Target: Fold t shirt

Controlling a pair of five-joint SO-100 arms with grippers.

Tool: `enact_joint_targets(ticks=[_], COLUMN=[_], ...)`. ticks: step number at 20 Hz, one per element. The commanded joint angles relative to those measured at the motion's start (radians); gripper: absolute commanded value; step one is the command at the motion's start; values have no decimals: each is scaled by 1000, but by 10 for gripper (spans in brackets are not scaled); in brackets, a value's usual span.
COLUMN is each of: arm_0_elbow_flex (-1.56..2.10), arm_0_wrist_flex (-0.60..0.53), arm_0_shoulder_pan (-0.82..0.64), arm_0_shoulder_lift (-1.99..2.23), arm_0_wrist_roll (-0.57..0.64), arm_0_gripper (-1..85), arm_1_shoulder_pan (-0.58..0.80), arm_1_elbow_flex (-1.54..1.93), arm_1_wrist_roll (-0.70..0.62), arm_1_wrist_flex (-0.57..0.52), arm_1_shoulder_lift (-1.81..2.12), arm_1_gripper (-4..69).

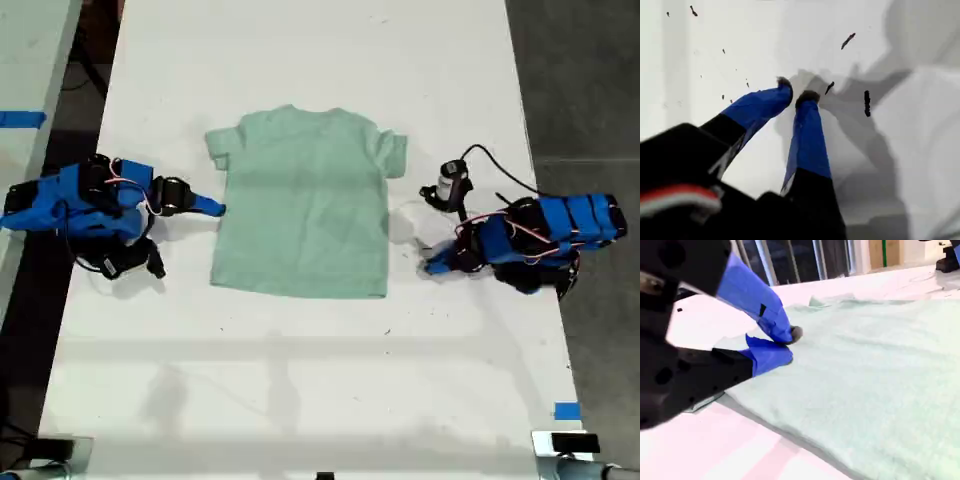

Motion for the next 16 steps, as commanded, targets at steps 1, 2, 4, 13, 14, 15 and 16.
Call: enact_joint_targets(ticks=[1,2,4,13,14,15,16], arm_0_elbow_flex=[40,40,40,40,40,40,40], arm_0_wrist_flex=[0,0,0,0,0,0,0], arm_0_shoulder_pan=[-3,-3,-3,-3,-3,-3,-3], arm_0_shoulder_lift=[9,9,9,9,9,9,9], arm_0_wrist_roll=[6,6,6,6,6,6,6], arm_0_gripper=[21,21,21,21,21,21,21], arm_1_shoulder_pan=[-3,-3,-3,78,94,81,52], arm_1_elbow_flex=[46,46,46,69,57,23,6], arm_1_wrist_roll=[-15,-15,-15,407,561,554,650], arm_1_wrist_flex=[-26,-26,-26,-80,-67,-54,-54], arm_1_shoulder_lift=[12,12,12,14,14,15,17], arm_1_gripper=[50,50,50,49,58,60,48])
